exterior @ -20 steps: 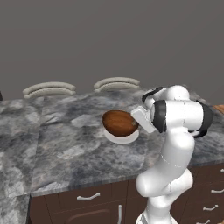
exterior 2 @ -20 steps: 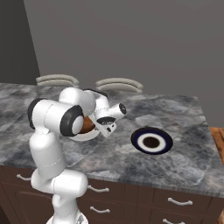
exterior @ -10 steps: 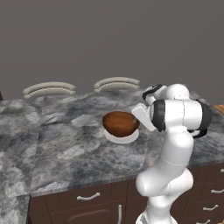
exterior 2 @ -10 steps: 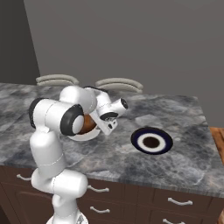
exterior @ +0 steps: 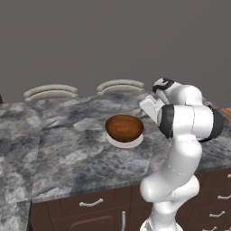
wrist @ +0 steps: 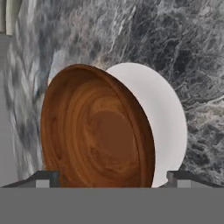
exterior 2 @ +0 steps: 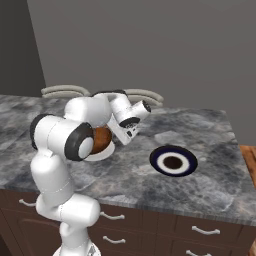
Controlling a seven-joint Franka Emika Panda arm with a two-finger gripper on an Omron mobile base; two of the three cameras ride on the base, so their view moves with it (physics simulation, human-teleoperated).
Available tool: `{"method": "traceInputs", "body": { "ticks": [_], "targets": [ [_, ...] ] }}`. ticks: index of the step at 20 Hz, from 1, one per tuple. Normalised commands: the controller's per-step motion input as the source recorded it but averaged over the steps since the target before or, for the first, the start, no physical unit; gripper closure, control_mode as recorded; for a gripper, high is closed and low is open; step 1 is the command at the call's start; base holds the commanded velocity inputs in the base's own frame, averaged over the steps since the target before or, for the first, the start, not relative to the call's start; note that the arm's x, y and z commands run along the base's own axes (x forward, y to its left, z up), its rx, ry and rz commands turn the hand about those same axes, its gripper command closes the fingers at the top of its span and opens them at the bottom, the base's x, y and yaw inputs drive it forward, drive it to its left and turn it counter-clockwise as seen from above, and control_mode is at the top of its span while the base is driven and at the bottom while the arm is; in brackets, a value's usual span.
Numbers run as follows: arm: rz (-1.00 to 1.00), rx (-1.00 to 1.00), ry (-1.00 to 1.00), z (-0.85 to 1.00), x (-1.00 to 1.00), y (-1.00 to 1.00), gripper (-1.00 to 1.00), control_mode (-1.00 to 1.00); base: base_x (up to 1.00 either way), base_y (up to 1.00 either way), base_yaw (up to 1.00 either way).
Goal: Move the bowls from the cabinet to the plates on the dining table.
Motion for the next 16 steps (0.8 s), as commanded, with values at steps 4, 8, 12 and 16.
{"method": "traceInputs", "body": {
  "ticks": [4,8,12,16],
  "targets": [
    [-0.01,0.00,0.00,1.00,-0.45,0.00,-1.00,-1.00,0.00,0.00,0.00],
    [-0.04,0.09,-0.06,0.97,-0.97,-0.21,-1.00,-1.00,0.00,0.00,0.00],
    [-0.08,0.08,-0.07,0.95,-0.89,-0.34,-1.00,-1.00,0.00,0.00,0.00],
    [-0.25,0.08,-0.05,0.82,-0.45,-0.14,-1.00,-1.00,0.00,0.00,0.00]
  ]
}}
